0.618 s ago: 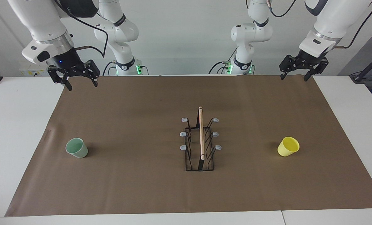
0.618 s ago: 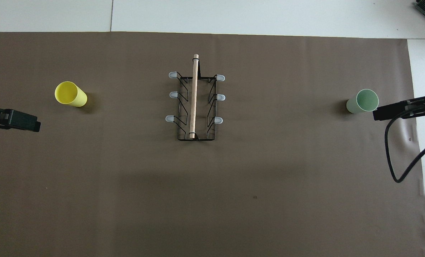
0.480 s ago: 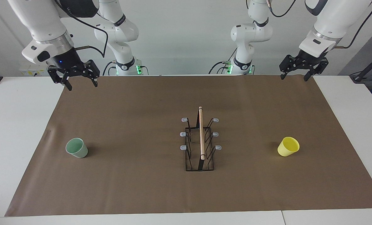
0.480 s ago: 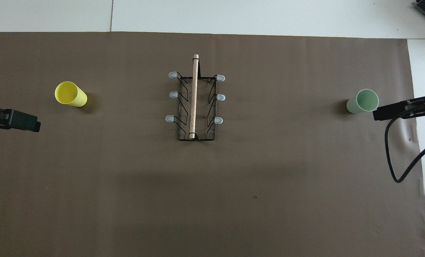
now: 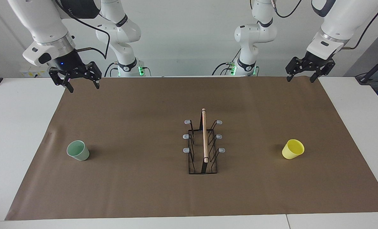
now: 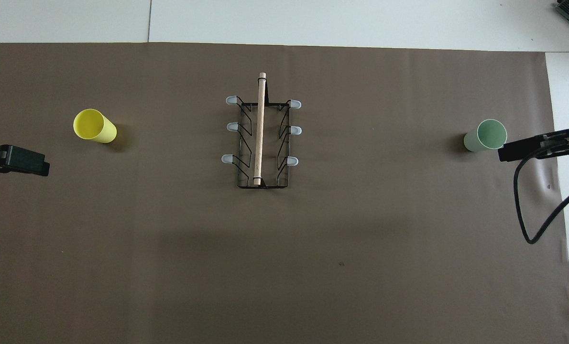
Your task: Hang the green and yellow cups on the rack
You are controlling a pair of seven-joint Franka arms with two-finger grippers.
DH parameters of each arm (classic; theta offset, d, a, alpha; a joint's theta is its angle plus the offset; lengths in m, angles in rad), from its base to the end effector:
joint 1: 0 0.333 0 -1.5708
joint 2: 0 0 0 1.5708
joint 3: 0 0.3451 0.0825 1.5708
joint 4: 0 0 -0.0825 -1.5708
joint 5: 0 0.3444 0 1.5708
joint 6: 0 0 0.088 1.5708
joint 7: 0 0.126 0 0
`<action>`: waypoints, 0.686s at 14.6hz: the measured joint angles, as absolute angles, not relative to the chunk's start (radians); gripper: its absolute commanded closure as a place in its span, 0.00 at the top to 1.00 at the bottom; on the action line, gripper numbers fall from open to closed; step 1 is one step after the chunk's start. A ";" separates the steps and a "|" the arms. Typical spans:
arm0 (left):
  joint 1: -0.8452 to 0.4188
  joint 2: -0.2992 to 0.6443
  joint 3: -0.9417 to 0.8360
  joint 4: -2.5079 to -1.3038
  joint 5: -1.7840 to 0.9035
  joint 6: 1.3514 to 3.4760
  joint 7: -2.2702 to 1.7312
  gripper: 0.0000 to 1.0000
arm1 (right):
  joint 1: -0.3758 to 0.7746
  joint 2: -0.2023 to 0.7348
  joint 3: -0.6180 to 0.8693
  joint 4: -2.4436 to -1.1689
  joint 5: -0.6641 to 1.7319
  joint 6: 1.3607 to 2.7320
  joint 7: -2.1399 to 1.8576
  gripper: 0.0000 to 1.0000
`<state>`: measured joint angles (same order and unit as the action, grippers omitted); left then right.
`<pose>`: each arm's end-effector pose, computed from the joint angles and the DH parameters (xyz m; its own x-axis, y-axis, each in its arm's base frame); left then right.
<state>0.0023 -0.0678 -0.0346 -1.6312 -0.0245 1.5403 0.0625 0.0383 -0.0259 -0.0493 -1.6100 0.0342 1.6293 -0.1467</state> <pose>0.4874 -0.0196 0.6400 0.9952 -0.0952 -0.0217 -0.0947 -0.9952 0.0235 0.5126 -0.0019 0.6362 0.9898 0.1332 0.0498 0.1347 -0.9905 -0.0285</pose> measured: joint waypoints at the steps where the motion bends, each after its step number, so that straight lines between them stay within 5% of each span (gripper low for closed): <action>1: 0.011 -0.070 -0.033 -1.654 -0.025 1.554 0.060 1.00 | 0.040 -0.024 -0.049 -1.612 0.024 1.630 -0.147 1.00; 5: 0.054 0.013 -0.027 -1.676 -0.033 1.585 0.043 1.00 | 0.062 -0.012 -0.048 -1.622 -0.029 1.653 -0.147 1.00; 10: 0.106 0.351 0.058 -1.434 -0.047 1.627 0.025 1.00 | 0.097 0.054 -0.046 -1.636 -0.114 1.721 -0.150 1.00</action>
<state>0.1059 0.3511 0.0579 -1.4343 -0.0468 1.6273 0.0250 0.0970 0.0545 -0.0461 -1.6359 -0.1140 1.7207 -0.1501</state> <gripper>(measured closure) 0.000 0.000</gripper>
